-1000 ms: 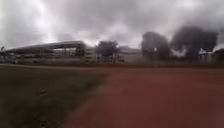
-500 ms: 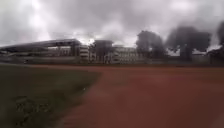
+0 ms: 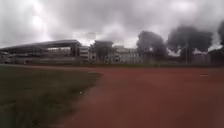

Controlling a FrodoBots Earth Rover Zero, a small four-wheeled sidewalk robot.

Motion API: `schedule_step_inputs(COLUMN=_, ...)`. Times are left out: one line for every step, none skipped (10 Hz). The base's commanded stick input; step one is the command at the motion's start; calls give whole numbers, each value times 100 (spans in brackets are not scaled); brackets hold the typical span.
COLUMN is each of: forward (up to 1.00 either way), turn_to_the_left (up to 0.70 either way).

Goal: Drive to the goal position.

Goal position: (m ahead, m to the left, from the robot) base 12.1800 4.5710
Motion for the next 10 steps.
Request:
schedule_step_inputs(forward=70, turn_to_the_left=0)
schedule_step_inputs(forward=70, turn_to_the_left=0)
schedule_step_inputs(forward=70, turn_to_the_left=0)
schedule_step_inputs(forward=70, turn_to_the_left=0)
schedule_step_inputs(forward=70, turn_to_the_left=0)
schedule_step_inputs(forward=70, turn_to_the_left=0)
schedule_step_inputs(forward=70, turn_to_the_left=0)
schedule_step_inputs(forward=70, turn_to_the_left=0)
schedule_step_inputs(forward=70, turn_to_the_left=0)
schedule_step_inputs(forward=70, turn_to_the_left=0)
